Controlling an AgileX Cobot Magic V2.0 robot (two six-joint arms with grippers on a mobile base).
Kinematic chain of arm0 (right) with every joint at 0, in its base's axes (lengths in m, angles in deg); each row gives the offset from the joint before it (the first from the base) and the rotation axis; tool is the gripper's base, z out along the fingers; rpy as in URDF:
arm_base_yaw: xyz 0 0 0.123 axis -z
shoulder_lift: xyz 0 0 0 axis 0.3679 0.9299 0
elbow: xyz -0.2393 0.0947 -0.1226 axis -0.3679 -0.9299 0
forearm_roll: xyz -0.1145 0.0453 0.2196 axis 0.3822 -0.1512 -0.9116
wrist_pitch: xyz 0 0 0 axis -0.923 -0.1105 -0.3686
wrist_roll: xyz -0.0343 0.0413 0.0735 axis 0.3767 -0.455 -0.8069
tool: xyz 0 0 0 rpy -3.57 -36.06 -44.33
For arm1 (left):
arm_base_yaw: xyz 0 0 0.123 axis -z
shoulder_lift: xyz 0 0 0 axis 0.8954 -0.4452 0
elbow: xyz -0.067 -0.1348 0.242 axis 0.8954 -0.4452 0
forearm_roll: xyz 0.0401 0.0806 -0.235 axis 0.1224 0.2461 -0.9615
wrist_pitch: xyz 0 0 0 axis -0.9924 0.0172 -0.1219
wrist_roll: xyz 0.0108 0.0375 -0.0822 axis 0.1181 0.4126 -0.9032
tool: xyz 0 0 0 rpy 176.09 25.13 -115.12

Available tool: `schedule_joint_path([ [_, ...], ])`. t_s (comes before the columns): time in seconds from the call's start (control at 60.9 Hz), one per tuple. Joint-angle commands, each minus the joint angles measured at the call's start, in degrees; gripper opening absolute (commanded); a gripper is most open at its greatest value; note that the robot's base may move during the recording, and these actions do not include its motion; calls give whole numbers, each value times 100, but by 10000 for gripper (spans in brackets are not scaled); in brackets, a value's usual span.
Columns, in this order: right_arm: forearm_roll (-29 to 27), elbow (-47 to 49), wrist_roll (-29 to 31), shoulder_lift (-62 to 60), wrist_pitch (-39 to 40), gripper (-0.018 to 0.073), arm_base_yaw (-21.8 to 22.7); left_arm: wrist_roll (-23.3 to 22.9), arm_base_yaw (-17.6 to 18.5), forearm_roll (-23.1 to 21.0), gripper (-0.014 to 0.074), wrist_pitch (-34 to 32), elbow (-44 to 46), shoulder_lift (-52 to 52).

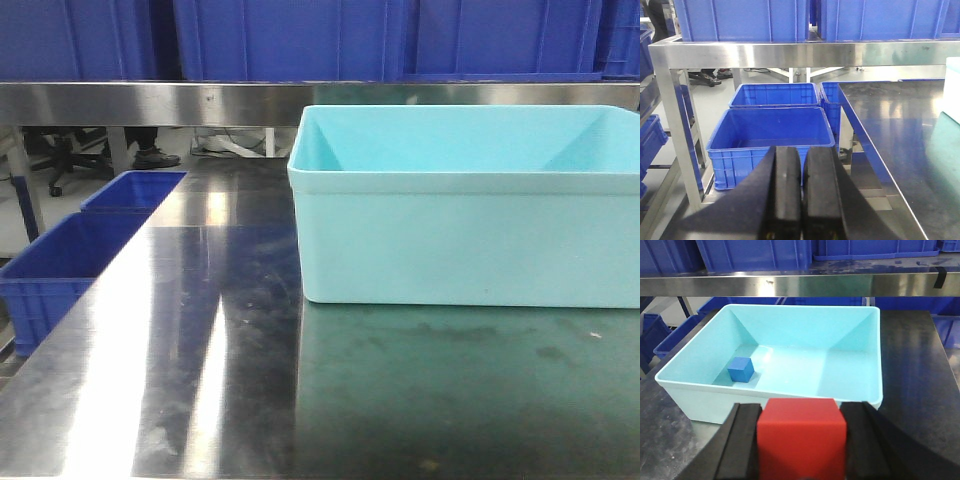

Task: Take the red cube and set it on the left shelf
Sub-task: 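Lift the red cube out of the teal bin with the right gripper, then drive the base away from the table holding the red cube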

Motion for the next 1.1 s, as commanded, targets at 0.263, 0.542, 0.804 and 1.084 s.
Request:
schedule_joint_path([
  [0.263, 74, 120, 56, 73, 463, 165, -11, -5, 31, -38, 102, -501, -132, 84],
  [0.542, 74, 120, 56, 73, 463, 165, -11, -5, 31, -38, 102, -501, -132, 84],
  [0.804, 74, 120, 56, 73, 463, 165, -11, -5, 31, -38, 102, -501, -132, 84],
  [1.084, 74, 120, 56, 73, 463, 165, -11, -5, 31, -38, 102, -501, -132, 84],
])
